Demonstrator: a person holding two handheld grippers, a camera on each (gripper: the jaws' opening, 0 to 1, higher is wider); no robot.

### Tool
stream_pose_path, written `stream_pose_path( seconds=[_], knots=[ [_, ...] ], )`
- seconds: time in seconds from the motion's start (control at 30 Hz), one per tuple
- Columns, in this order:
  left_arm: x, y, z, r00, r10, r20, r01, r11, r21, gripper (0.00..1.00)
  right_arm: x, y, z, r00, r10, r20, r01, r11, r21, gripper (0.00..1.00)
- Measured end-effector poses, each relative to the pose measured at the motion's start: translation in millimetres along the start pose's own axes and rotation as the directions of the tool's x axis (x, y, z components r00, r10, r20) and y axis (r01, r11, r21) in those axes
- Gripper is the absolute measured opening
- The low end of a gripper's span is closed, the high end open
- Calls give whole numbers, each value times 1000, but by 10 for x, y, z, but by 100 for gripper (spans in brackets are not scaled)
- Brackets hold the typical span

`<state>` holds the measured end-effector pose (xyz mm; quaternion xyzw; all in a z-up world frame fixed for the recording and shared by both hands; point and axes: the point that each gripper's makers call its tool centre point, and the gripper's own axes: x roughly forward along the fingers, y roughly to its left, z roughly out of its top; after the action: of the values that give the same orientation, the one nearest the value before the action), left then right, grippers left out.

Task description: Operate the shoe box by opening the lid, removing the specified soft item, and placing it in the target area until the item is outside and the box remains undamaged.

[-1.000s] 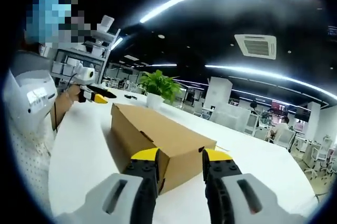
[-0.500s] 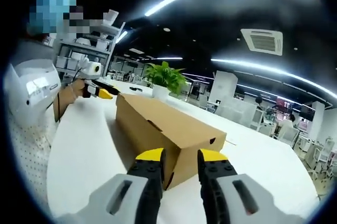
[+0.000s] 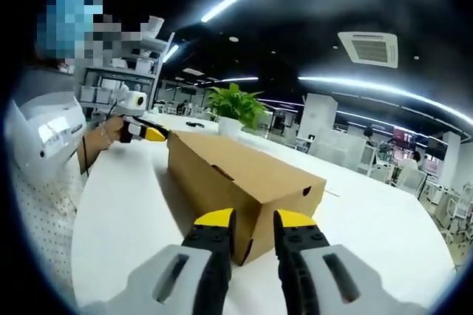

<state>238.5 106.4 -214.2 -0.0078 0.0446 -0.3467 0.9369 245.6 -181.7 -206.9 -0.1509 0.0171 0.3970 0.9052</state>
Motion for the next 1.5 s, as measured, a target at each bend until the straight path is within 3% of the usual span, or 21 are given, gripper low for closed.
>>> stream_pose_path(
  seconds=[0.4,0.8,1.27,1.5],
  knots=[
    [-3,-4,-133,998,19,-65,-14,998,68,27,38,60,-211,993,20,-113,-23,999,-26,20],
    [40,62,-271,990,52,-133,-40,995,94,27,64,19,-266,991,-5,-131,4,1000,-12,19],
    [93,108,-298,989,51,-138,-43,997,63,27,80,3,-263,992,-13,-126,12,1000,-10,18],
    [101,119,-234,994,41,-98,-39,999,17,27,86,-1,-261,992,-15,-126,13,1000,-18,17]
  ],
)
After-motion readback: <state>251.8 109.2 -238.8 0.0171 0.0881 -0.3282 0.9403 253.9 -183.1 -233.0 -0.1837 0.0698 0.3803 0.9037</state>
